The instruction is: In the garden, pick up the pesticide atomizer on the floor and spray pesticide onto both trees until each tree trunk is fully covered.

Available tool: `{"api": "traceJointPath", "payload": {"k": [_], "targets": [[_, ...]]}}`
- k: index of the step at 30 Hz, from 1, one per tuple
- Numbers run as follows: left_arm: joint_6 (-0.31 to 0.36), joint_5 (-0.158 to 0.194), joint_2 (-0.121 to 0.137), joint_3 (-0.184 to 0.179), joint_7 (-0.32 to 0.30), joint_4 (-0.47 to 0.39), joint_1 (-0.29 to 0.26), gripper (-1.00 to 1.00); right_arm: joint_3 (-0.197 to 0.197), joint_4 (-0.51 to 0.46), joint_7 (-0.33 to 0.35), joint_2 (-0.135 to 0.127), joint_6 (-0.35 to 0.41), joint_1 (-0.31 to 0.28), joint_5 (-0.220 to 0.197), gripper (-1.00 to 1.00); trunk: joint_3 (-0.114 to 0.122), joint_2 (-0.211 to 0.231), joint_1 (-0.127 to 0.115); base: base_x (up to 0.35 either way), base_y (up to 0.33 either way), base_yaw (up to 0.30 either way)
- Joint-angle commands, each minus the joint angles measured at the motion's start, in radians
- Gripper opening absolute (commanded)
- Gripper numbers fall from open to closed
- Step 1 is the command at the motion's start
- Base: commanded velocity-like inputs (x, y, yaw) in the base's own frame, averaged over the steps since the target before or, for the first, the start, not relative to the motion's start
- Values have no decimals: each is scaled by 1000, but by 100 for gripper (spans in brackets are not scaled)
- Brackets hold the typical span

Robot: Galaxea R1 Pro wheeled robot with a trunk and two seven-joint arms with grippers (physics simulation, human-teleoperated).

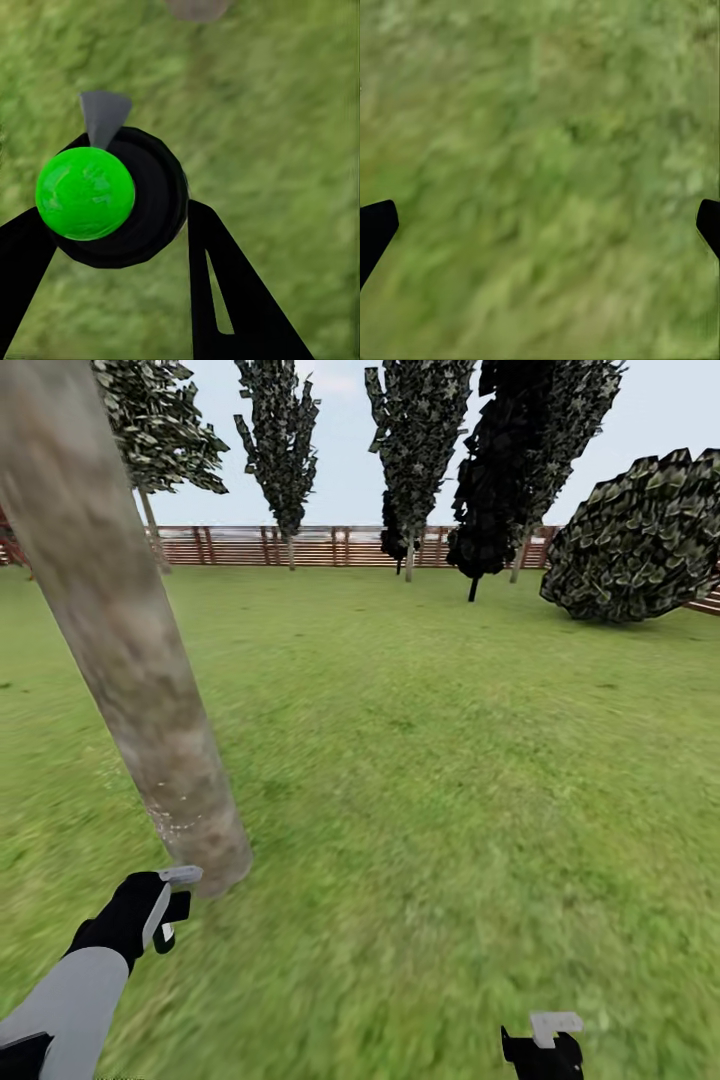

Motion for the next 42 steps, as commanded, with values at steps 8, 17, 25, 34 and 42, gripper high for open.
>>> {"api": "traceJointPath", "payload": {"k": [8, 17, 25, 34, 42], "targets": [[5, -10, -12, 5, 0, -6, -1, -100, 5, 0, -5, 0, -2, 0, 2, 100, -1, 0, 0, 106, -258, 276], [19, -17, -85, -16, -2, -12, -24, -100, 3, 0, -5, -3, -2, 0, 2, 100, -1, 0, 0, 2, -130, 168], [29, -20, -51, -46, -5, -11, -87, -100, 2, 0, -5, -11, -1, 0, 2, 100, -1, 0, 0, 0, -1, 2], [137, -24, -79, -62, -2, -13, -194, -100, 3, 0, -5, -11, 0, 0, 2, 100, -1, 0, 0, 0, 0, 0], [146, -18, 49, -67, -5, -10, -201, -100, 3, 0, -5, -8, -2, 0, 0, 100, -1, 0, 0, 0, 0, 90]]}}
